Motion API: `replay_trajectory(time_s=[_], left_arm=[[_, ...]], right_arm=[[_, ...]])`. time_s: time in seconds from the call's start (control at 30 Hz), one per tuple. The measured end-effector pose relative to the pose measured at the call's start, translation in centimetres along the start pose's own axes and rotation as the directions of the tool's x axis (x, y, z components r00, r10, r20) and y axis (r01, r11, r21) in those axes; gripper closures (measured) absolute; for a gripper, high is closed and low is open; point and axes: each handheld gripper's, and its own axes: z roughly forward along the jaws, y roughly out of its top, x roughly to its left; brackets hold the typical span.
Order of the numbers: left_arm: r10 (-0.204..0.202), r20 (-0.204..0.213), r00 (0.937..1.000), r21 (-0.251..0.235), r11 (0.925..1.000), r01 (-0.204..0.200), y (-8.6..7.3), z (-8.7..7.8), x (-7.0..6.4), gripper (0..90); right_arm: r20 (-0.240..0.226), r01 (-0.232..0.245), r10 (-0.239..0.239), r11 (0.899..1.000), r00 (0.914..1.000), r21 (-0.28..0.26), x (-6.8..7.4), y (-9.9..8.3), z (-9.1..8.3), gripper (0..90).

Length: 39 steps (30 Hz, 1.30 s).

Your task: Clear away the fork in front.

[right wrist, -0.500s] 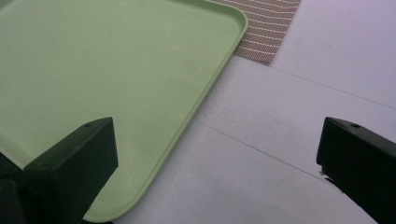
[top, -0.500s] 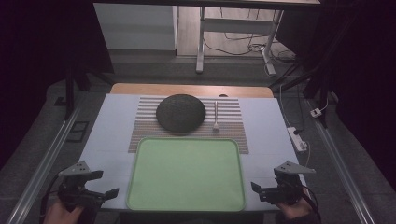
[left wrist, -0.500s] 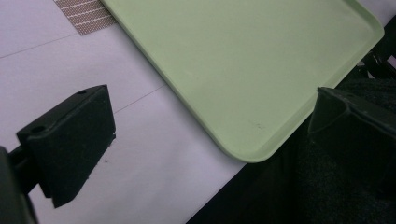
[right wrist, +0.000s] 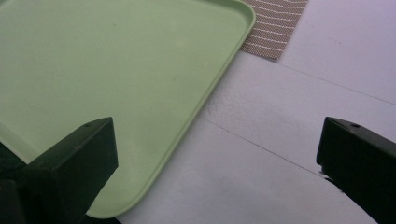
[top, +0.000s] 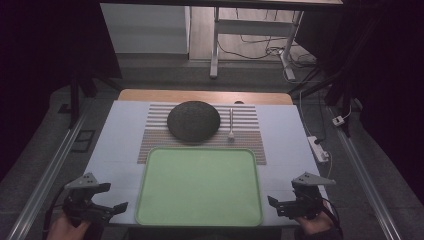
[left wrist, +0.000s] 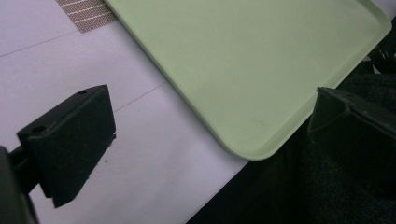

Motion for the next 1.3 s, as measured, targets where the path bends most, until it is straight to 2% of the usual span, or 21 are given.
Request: replay_trajectory(time_s=[0.3,0.43,0.53,0.63,0.73,0.83,1.07,1.1,1.13,1.23,1.3], left_arm=[[0.002,-0.006,1.0,0.002,1.0,-0.002,0.0,0.0,0.0,1.0],[0.001,-0.008,1.0,0.002,1.0,-0.001,0.0,0.0,-0.1,1.0],[0.001,-0.009,1.0,0.002,1.0,-0.001,0.0,0.0,-0.1,1.0],[0.0,-0.011,0.9999,0.004,1.0,0.0,0.0,0.0,-0.1,1.0],[-0.002,-0.012,0.9999,0.005,1.0,0.002,0.0,0.1,0.0,1.0],[-0.002,-0.012,0.9999,0.006,1.0,0.002,0.0,0.1,0.0,1.0],[-0.003,-0.014,0.9999,0.008,1.0,0.003,0.1,0.1,0.0,1.0],[-0.002,-0.015,0.9999,0.009,1.0,0.002,0.1,0.1,0.0,1.0],[0.0,-0.015,0.9999,0.009,1.0,0.0,0.1,0.1,0.0,1.0],[-0.003,-0.015,0.9999,0.008,1.0,0.003,0.1,0.1,0.0,1.0],[-0.003,-0.014,0.9999,0.007,1.0,0.003,0.1,0.1,0.0,0.9]], right_arm=[[0.002,0.021,-0.021,1.0,0.9998,-0.004,0.3,0.2,0.1,0.0],[0.007,0.055,-0.055,0.998,0.9985,-0.019,0.4,0.3,0.3,0.0],[0.042,0.114,-0.113,0.993,0.9927,-0.019,0.6,0.9,0.5,0.0],[0.05,0.156,-0.155,0.988,0.9867,-0.017,0.6,1.4,0.8,0.0],[0.033,0.18,-0.179,0.983,0.9832,-0.02,0.5,1.9,1.4,0.1],[0.03,0.202,-0.202,0.979,0.979,0.001,0.5,2.2,2.2,0.1],[0.021,0.23,-0.23,0.973,0.973,-0.001,0.9,3.2,3.4,0.1],[0.023,0.249,-0.249,0.968,0.9681,0.002,1.0,3.6,3.8,0.2],[0.023,0.249,-0.249,0.968,0.9681,0.002,1.0,3.6,3.8,0.2],[0.029,0.299,-0.299,0.954,0.954,0.005,1.2,4.5,4.9,0.4],[0.027,0.314,-0.314,0.949,0.9489,0.007,1.3,5.0,5.4,0.4]])
